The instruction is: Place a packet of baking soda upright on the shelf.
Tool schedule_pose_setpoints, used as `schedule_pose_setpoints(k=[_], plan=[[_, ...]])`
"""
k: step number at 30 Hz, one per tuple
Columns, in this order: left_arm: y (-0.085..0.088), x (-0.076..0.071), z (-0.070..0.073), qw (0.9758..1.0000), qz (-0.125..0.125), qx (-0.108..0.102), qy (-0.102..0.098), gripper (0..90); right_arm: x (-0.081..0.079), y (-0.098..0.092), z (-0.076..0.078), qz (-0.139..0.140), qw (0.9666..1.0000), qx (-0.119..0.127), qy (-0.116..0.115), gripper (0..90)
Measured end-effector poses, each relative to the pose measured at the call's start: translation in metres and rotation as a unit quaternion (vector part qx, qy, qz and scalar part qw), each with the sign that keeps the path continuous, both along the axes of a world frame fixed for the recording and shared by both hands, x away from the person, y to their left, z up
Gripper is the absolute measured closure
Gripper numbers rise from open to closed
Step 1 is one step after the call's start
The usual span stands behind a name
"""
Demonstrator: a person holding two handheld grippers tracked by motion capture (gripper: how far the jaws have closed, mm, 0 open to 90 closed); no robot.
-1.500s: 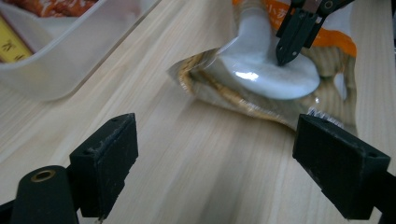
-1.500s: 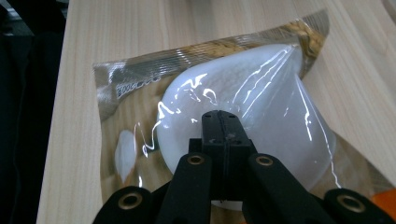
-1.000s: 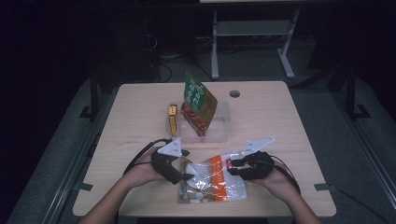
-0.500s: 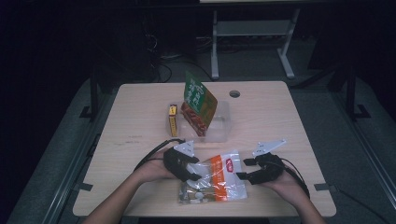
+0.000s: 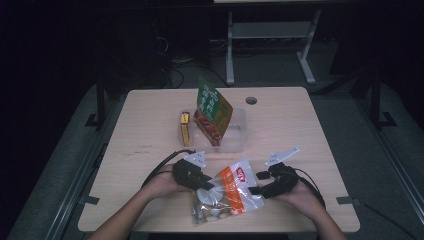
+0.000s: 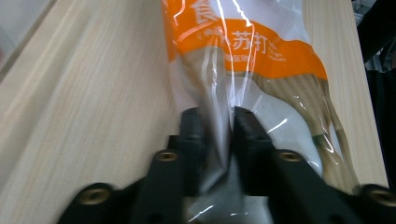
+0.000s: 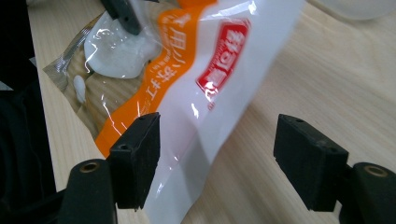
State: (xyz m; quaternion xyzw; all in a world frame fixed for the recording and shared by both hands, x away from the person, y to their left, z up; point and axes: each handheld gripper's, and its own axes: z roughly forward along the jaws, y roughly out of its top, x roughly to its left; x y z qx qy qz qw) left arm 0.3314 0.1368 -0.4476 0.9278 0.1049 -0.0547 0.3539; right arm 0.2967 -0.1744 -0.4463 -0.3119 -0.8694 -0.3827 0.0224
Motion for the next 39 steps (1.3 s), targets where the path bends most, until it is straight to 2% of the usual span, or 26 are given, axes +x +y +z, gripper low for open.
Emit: schedule_pose_setpoints(k=[1,3,6,8,17,19,22,26,27,33,35,36,39], plan=[[0.0,0.0,0.0,1.0,0.0,0.0,0.0,78.2,0.002,0.001,-0.002,0.001,1.0,-0.001,0.003,31.6],[0.0,-0.002,0.002,0.9999,-0.006,0.0,-0.015,82.5,0.004,0.003,-0.005,0.006,0.9999,0.0,0.009,31.4],[0.002,-0.005,0.004,0.9997,-0.004,-0.005,-0.024,87.4,0.007,0.005,-0.006,0.008,0.9999,0.005,0.012,31.3],[0.003,-0.006,0.005,0.9997,-0.001,-0.01,-0.022,88.4,0.009,0.005,-0.006,0.008,0.9998,0.014,0.012,31.3],[0.007,-0.011,0.014,0.999,0.003,-0.016,-0.041,89.0,0.012,0.006,-0.002,0.013,0.999,0.043,0.005,32.5],[0.009,-0.014,0.019,0.9985,0.006,-0.027,-0.048,89.0,0.014,0.009,0.0,0.015,0.9981,0.059,0.006,35.5],[0.01,-0.016,0.022,0.9982,0.006,-0.027,-0.053,89.0,0.016,0.015,0.001,0.024,0.9975,0.067,0.004,40.9],[0.01,-0.019,0.023,0.9977,0.006,-0.036,-0.058,89.0,0.018,0.022,0.001,0.04,0.9956,0.082,0.023,50.6],[0.01,-0.019,0.023,0.9977,0.006,-0.036,-0.058,89.0,0.018,0.022,0.001,0.04,0.9956,0.082,0.023,50.6],[0.012,-0.021,0.024,0.9975,0.01,-0.043,-0.055,89.0,0.02,0.025,0.0,0.063,0.9924,0.097,0.042,68.7],[0.012,-0.021,0.024,0.9975,0.011,-0.045,-0.053,89.0,0.021,0.025,-0.001,0.064,0.9921,0.1,0.041,71.0],[0.013,-0.021,0.024,0.9973,0.012,-0.05,-0.051,89.0,0.021,0.024,0.0,0.07,0.9919,0.099,0.037,78.3],[0.013,-0.021,0.024,0.9975,0.012,-0.05,-0.049,88.9,0.019,0.025,0.002,0.075,0.9921,0.096,0.028,86.6]])
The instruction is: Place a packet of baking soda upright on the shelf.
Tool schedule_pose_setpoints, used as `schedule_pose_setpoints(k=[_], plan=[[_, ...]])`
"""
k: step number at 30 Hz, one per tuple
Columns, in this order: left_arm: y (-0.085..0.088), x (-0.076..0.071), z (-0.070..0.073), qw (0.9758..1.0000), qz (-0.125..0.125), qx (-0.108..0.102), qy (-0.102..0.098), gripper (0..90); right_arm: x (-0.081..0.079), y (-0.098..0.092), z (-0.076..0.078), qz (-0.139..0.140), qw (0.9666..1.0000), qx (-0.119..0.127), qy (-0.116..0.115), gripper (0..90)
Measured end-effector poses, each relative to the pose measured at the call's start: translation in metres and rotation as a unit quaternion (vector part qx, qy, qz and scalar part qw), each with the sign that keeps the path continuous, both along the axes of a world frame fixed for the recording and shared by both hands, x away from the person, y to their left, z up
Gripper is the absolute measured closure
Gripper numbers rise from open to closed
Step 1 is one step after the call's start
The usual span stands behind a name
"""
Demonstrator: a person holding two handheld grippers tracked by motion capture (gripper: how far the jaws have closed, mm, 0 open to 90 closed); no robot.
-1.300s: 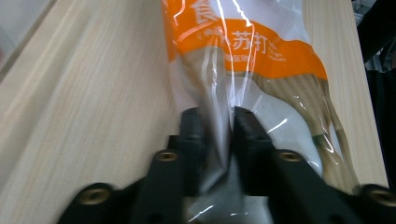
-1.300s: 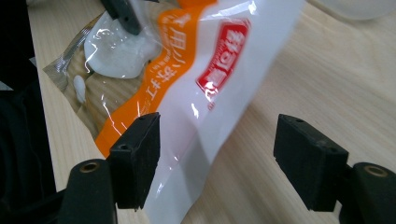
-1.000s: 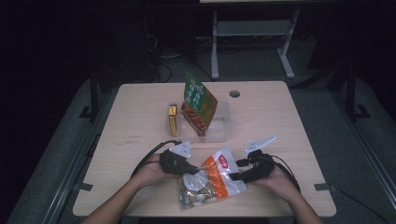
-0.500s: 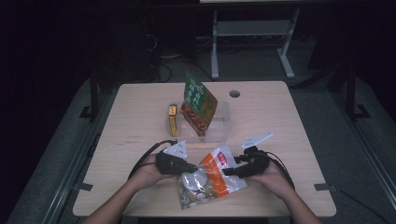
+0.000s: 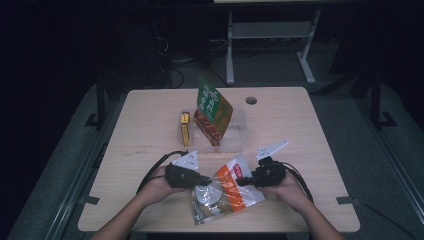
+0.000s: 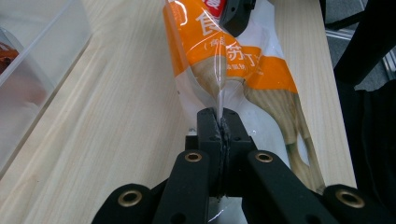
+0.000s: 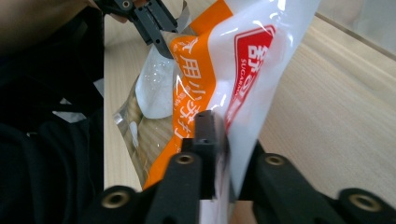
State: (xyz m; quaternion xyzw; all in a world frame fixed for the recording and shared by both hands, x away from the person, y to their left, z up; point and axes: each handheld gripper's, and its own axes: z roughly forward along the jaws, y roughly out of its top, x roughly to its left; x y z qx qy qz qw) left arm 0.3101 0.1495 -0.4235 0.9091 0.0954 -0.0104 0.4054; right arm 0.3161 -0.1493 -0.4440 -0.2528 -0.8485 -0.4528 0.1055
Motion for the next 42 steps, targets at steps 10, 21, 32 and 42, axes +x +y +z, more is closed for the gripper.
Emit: schedule_pose_setpoints(k=[10,21,32,42], plan=[[0.004,0.0,0.001,0.9999,-0.009,-0.013,-0.002,87.8,-0.004,0.001,0.012,0.018,0.9997,0.005,-0.018,90.0],[0.013,-0.003,0.01,0.9991,0.014,-0.037,-0.015,47.4,-0.008,0.004,0.036,0.046,0.9977,0.016,-0.048,90.0],[0.057,-0.012,0.01,0.9949,0.083,-0.056,-0.014,29.8,-0.009,-0.007,0.065,0.033,0.9958,0.021,-0.082,90.0],[0.081,-0.017,0.0,0.9928,0.111,-0.041,-0.014,29.1,-0.009,-0.015,0.095,0.013,0.9936,-0.003,-0.112,90.0]])
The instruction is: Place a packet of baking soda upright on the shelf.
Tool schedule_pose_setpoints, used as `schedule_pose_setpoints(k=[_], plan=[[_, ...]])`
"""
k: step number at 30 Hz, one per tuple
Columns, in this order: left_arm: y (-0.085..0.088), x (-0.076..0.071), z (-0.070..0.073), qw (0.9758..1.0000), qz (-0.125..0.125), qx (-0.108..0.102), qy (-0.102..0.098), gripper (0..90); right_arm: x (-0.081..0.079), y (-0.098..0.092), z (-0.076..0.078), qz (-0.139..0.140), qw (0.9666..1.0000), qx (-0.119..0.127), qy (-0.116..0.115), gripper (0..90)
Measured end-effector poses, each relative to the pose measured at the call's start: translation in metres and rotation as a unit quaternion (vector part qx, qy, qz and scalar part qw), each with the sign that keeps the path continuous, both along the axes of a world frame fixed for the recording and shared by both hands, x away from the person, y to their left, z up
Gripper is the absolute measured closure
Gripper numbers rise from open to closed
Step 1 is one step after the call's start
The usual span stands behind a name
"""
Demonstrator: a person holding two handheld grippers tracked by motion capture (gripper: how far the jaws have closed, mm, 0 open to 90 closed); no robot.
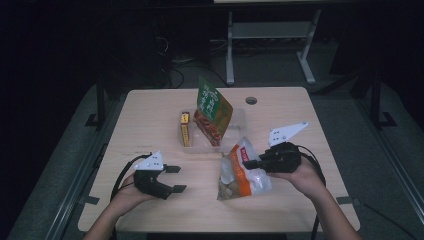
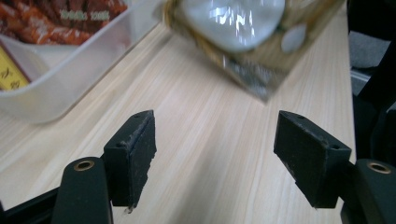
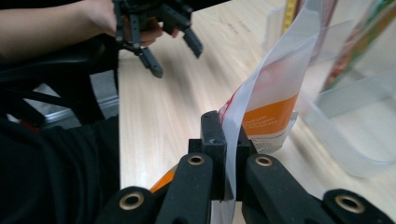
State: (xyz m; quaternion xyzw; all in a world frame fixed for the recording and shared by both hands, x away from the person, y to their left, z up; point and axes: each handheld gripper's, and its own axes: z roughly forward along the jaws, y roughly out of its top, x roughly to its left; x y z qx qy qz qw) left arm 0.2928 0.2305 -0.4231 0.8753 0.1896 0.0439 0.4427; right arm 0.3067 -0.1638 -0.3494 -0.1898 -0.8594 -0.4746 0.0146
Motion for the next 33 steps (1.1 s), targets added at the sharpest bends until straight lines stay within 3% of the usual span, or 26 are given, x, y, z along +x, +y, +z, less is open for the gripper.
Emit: schedule_pose_setpoints(k=[10,14,22,33], plan=[[-0.004,0.001,-0.004,0.9999,-0.005,0.009,0.008,28.9,0.005,-0.006,0.016,-0.018,0.9991,-0.033,-0.017,90.0],[-0.005,0.001,-0.006,0.9998,-0.003,0.009,0.015,28.9,0.01,-0.005,0.027,-0.025,0.9976,-0.06,-0.023,90.0],[-0.003,0.003,-0.006,0.9998,-0.005,0.011,0.013,28.9,0.016,-0.009,0.042,-0.038,0.9962,-0.067,-0.042,90.0],[-0.004,0.004,-0.006,0.9999,-0.006,0.007,0.013,28.9,0.029,-0.006,0.066,-0.046,0.992,-0.102,-0.059,90.0]])
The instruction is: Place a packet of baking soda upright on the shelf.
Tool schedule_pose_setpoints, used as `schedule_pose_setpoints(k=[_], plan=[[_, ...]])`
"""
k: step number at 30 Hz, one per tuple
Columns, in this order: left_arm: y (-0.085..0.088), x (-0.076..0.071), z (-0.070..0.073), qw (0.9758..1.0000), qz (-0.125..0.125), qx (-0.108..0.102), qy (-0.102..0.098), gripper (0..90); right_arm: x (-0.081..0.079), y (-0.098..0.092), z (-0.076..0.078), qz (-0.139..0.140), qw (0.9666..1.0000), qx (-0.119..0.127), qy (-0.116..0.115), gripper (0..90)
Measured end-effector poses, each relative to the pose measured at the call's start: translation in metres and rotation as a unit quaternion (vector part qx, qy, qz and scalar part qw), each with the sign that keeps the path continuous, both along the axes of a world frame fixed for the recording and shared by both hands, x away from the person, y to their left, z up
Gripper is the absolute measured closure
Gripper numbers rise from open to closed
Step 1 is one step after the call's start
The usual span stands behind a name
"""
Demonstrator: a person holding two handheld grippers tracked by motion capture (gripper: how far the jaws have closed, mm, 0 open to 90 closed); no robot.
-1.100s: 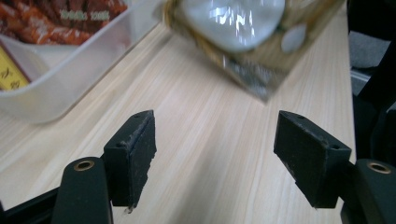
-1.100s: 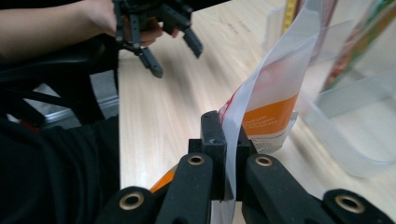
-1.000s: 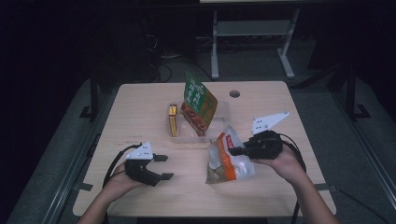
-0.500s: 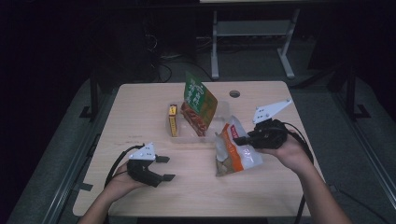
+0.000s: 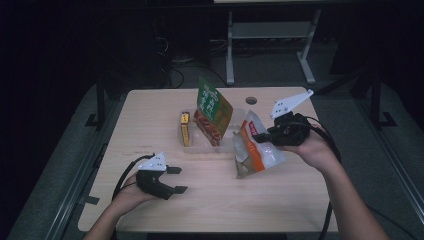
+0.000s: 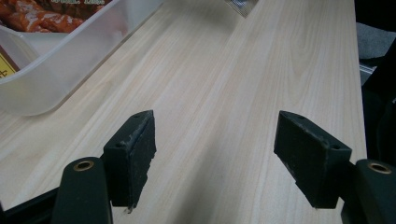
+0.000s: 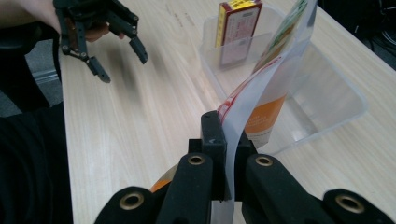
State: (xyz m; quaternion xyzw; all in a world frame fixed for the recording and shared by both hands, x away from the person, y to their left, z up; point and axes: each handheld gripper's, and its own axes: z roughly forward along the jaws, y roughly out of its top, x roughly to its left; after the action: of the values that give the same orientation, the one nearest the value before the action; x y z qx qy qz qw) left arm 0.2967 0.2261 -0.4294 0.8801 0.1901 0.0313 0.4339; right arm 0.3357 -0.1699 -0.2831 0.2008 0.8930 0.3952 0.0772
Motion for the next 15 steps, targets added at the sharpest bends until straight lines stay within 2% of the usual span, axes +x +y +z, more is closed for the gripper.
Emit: schedule_pose_setpoints(k=[9,14,15], plan=[[-0.001,0.0,0.0,1.0,-0.004,0.001,0.001,28.9,0.01,0.0,0.013,-0.012,0.9999,-0.003,-0.01,90.0],[-0.001,0.0,0.0,1.0,-0.003,-0.003,0.002,28.9,0.017,0.002,0.021,-0.017,0.9996,-0.012,-0.021,90.0],[-0.001,0.001,0.001,1.0,-0.005,0.002,0.0,28.9,0.019,0.003,0.023,-0.02,0.9995,-0.015,-0.022,90.0]])
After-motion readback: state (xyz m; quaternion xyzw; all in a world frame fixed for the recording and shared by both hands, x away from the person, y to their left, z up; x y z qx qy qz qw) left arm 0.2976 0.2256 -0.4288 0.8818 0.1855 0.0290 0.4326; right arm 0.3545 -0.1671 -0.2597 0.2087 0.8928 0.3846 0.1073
